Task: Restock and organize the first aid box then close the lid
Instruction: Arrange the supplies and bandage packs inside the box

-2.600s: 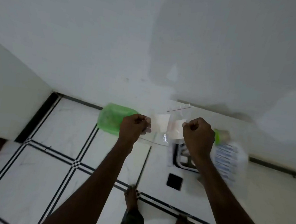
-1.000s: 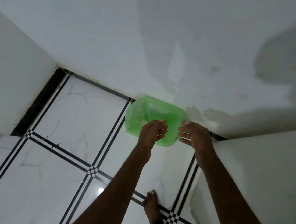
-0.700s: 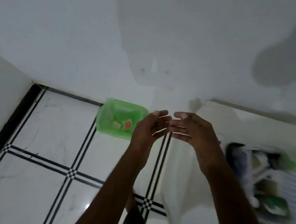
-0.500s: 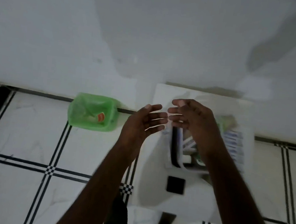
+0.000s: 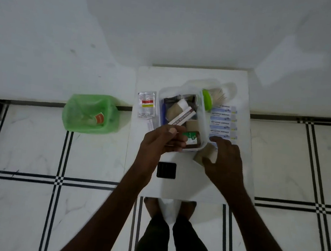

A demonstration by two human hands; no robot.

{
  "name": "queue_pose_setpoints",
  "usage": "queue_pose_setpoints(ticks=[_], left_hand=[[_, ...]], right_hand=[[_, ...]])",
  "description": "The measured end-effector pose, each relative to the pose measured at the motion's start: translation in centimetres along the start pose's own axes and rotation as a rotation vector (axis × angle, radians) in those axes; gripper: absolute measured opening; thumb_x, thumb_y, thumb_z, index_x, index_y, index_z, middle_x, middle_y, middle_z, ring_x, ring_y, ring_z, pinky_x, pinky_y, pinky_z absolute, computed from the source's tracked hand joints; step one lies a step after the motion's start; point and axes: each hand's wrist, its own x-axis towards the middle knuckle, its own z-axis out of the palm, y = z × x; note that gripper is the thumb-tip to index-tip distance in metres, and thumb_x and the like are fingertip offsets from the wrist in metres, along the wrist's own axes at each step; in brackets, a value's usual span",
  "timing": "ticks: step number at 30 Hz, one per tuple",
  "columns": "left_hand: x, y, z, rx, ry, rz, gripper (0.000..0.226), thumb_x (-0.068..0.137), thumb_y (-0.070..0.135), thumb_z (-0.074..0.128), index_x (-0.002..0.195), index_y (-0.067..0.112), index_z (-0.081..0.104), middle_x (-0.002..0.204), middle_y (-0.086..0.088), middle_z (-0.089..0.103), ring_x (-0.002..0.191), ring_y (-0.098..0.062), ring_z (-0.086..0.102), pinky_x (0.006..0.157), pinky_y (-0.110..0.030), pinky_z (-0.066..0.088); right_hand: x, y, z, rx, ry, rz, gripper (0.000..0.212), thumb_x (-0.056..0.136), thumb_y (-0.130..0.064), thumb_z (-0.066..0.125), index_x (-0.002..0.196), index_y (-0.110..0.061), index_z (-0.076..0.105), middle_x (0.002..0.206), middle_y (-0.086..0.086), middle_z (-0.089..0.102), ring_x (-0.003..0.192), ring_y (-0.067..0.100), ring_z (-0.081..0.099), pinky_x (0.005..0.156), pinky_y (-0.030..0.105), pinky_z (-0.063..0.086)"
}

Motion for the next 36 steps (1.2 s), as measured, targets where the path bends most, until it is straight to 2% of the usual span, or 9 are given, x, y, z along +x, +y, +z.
queue_pose_setpoints(ticks=[5, 9, 13, 16, 19, 22, 27, 33, 36], left_hand=[[-2.6, -2.0, -0.3, 0.137, -0.021, 0.085, 0.033, 0.096, 0.018, 0.050, 0.114, -0.001, 0.068, 0.101, -0.021, 0.073, 0.096, -0.036, 0.070, 0.084, -0.037, 0.060], [-3.5, -5.0, -0.8, 0.596, 0.069, 0.158, 0.021, 0.092, 0.005, 0.059, 0.105, 0.010, 0.075, 0.098, -0.003, 0.077, 0.088, -0.010, 0.071, 0.077, -0.018, 0.055], [-3.1, -9.2, -1.7, 1.182, 0.009, 0.279, 0.036, 0.082, 0.004, 0.069, 0.117, 0.011, 0.070, 0.115, -0.009, 0.071, 0.105, -0.028, 0.063, 0.091, -0.036, 0.050], [-2.9, -10.8, -2.0, 1.358, 0.004, 0.271, 0.052, 0.072, 0.003, 0.077, 0.122, 0.012, 0.066, 0.120, -0.011, 0.067, 0.108, -0.033, 0.060, 0.089, -0.042, 0.053], [-2.5, -11.1, -1.9, 1.378, 0.054, 0.310, 0.054, 0.069, 0.009, 0.080, 0.120, 0.015, 0.065, 0.112, -0.009, 0.064, 0.102, -0.029, 0.058, 0.083, -0.037, 0.051], [-1.8, -10.8, -1.9, 1.338, 0.123, 0.270, 0.055, 0.063, 0.014, 0.084, 0.115, 0.015, 0.066, 0.104, -0.008, 0.063, 0.092, -0.026, 0.058, 0.076, -0.033, 0.048], [-2.2, -9.8, -1.9, 1.205, 0.303, 0.275, 0.019, 0.079, 0.017, 0.078, 0.096, 0.015, 0.071, 0.088, -0.004, 0.064, 0.077, -0.021, 0.062, 0.057, -0.025, 0.042], [-4.1, -6.0, -3.7, 0.941, 0.515, 0.248, 0.010, 0.085, 0.019, 0.071, 0.095, 0.021, 0.070, 0.083, 0.009, 0.062, 0.072, -0.008, 0.059, 0.060, -0.007, 0.035], [-3.8, -3.6, -4.6, 0.778, 0.581, 0.234, 0.015, 0.081, 0.017, 0.072, 0.096, 0.021, 0.071, 0.086, 0.007, 0.070, 0.074, -0.009, 0.065, 0.070, -0.022, 0.050]], right_hand=[[-1.8, 0.4, 3.2, -0.160, 0.022, -0.023, 0.078, 0.065, -0.036, 0.084, 0.128, -0.007, 0.049, 0.124, 0.017, 0.058, 0.110, 0.035, 0.053, 0.091, 0.045, 0.047], [-2.5, 0.0, 2.5, -0.154, 0.162, 0.037, 0.066, 0.071, -0.043, 0.071, 0.125, -0.009, 0.053, 0.116, 0.017, 0.057, 0.107, 0.033, 0.050, 0.087, 0.042, 0.045], [-3.4, -1.8, 0.4, -0.063, 0.246, 0.202, 0.062, 0.069, -0.045, 0.071, 0.118, -0.012, 0.055, 0.111, 0.017, 0.051, 0.102, 0.033, 0.048, 0.085, 0.044, 0.051], [-3.3, -3.6, -0.9, 0.058, 0.315, 0.156, 0.060, 0.071, -0.042, 0.077, 0.118, -0.011, 0.056, 0.114, 0.019, 0.048, 0.106, 0.032, 0.051, 0.087, 0.040, 0.054], [-2.3, -5.9, -1.3, 0.078, 0.374, 0.063, 0.059, 0.074, -0.048, 0.073, 0.118, -0.011, 0.057, 0.119, 0.018, 0.049, 0.111, 0.030, 0.051, 0.087, 0.035, 0.052], [-0.4, -8.1, -0.6, 0.018, 0.360, 0.006, 0.059, 0.075, -0.054, 0.068, 0.116, -0.013, 0.057, 0.122, 0.016, 0.050, 0.113, 0.030, 0.051, 0.089, 0.039, 0.051], [2.7, -10.1, 1.7, -0.235, 0.313, 0.008, 0.059, 0.076, -0.057, 0.064, 0.115, -0.013, 0.057, 0.114, 0.014, 0.058, 0.101, 0.032, 0.055, 0.083, 0.044, 0.041], [3.8, -10.1, 3.4, -0.425, 0.210, 0.004, 0.048, 0.086, -0.052, 0.055, 0.106, -0.009, 0.060, 0.098, 0.015, 0.064, 0.090, 0.034, 0.055, 0.084, 0.046, 0.035], [3.7, -9.6, 3.4, -0.484, 0.179, -0.061, 0.035, 0.087, -0.039, 0.056, 0.109, -0.012, 0.060, 0.100, 0.012, 0.065, 0.092, 0.033, 0.054, 0.086, 0.046, 0.033]])
